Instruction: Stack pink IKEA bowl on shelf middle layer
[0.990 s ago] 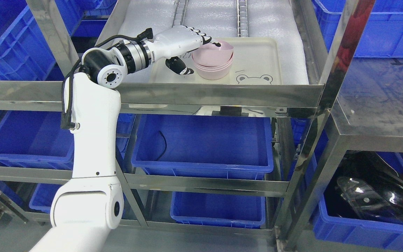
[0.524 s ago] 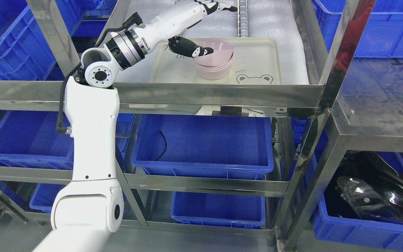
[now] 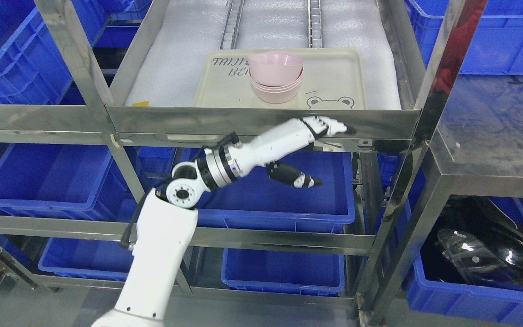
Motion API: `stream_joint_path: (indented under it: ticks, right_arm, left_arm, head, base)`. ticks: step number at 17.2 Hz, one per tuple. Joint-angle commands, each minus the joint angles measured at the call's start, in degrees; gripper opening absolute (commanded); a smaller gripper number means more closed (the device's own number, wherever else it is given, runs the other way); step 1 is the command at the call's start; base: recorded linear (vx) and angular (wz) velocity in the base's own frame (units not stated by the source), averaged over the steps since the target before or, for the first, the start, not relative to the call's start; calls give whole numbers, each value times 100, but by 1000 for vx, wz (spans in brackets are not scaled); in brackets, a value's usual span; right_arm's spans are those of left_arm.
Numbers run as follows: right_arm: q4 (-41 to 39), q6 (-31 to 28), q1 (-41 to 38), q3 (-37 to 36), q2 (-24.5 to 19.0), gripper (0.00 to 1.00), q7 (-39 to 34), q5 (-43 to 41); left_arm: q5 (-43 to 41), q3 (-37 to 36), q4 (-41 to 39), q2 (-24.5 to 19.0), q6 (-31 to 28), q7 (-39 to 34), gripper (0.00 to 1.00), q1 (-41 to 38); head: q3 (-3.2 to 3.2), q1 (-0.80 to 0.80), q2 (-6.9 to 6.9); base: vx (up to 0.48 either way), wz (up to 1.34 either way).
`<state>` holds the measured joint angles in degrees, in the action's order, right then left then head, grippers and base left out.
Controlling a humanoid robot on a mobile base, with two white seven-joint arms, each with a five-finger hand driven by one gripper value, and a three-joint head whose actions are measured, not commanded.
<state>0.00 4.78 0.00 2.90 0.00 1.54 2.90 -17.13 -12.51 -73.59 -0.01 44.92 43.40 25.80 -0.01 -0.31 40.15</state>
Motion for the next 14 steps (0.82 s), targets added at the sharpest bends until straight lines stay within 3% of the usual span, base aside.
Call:
stream_joint_path:
  ticks: [1, 4, 10, 14]
  right_arm:
    - [-100, -4, -123, 0, 100, 100, -4, 0]
    - [-100, -4, -123, 0, 100, 100, -4, 0]
    - [-100, -4, -123, 0, 100, 100, -4, 0]
    - [-100, -4, -123, 0, 100, 100, -4, 0]
  left_arm:
    - [219, -842, -122, -99, 8, -42, 97, -1909]
    - [289, -448, 405, -99, 8, -488, 99, -2271]
    - [1649, 239, 934, -99, 8, -4090, 99, -2773]
    - [1932, 862, 829, -99, -755, -4893, 99, -2799]
  head:
    - [0, 0, 0]
    - [0, 0, 0]
    - [0, 0, 0]
    - [0, 0, 0]
  base:
    - [0, 0]
    - [0, 0]
    - [0, 0]
    - [0, 0]
